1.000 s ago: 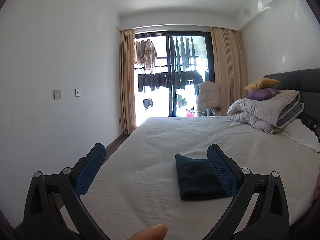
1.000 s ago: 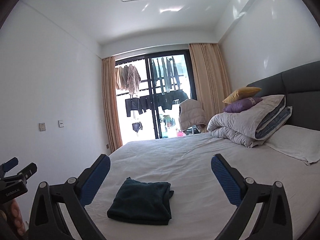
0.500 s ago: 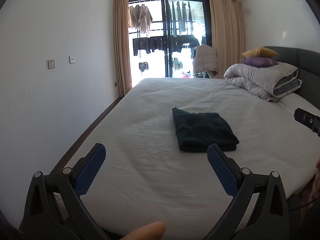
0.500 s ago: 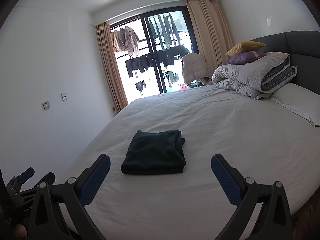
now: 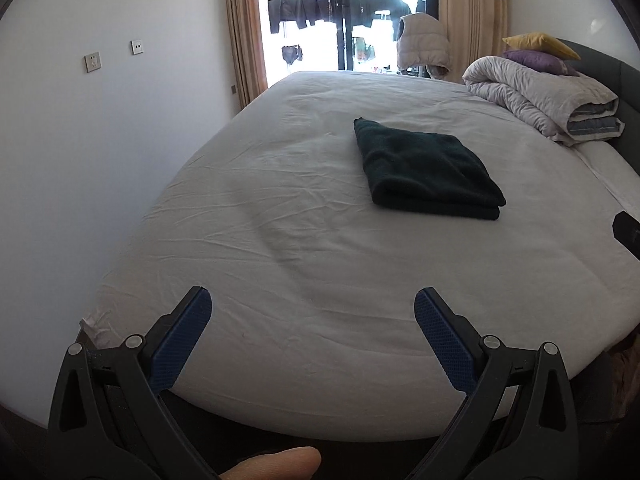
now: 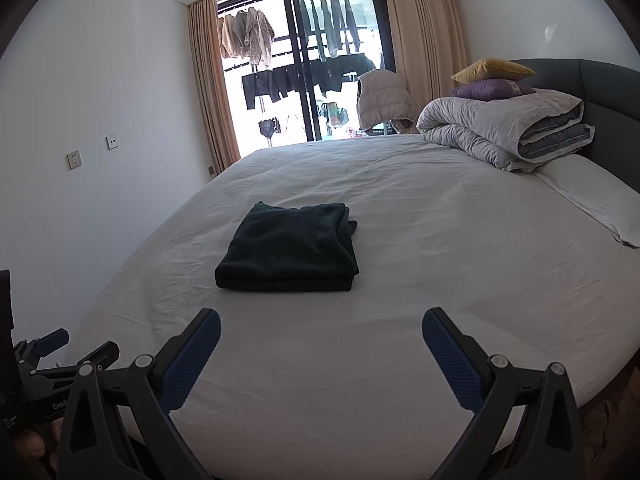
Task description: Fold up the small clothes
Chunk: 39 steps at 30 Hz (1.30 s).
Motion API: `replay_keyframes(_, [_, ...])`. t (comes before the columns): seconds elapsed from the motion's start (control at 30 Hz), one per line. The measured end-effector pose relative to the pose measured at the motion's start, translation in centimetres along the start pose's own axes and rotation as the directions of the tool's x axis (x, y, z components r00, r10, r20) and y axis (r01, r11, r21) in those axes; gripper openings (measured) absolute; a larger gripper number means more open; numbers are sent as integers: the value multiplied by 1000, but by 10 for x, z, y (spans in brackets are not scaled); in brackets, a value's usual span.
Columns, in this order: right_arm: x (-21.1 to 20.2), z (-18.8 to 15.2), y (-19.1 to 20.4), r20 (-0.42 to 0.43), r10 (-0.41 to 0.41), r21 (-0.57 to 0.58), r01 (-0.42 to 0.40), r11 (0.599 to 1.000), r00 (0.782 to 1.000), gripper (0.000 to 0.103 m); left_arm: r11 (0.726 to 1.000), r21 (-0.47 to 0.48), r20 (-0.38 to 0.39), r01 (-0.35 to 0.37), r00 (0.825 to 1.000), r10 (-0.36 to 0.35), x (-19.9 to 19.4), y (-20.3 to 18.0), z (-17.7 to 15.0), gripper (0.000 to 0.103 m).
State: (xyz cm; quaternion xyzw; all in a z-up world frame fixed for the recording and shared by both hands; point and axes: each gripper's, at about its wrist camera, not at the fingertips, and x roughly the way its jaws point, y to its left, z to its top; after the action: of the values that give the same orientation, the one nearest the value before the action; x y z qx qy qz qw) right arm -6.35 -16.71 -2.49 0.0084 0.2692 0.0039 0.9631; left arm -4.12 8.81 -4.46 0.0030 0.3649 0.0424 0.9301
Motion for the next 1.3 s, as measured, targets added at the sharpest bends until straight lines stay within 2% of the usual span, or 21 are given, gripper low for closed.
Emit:
replay_keyframes(0.37, [23, -8, 5, -71, 7, -15, -8, 1000, 997, 103, 999, -21, -39, 25, 999, -25, 36, 2, 13, 103])
replay_keyframes(1.3, [23, -10, 10, -90, 9, -13, -10, 1000, 996, 103, 998, -43, -32, 39, 999, -40, 22, 1, 12, 103])
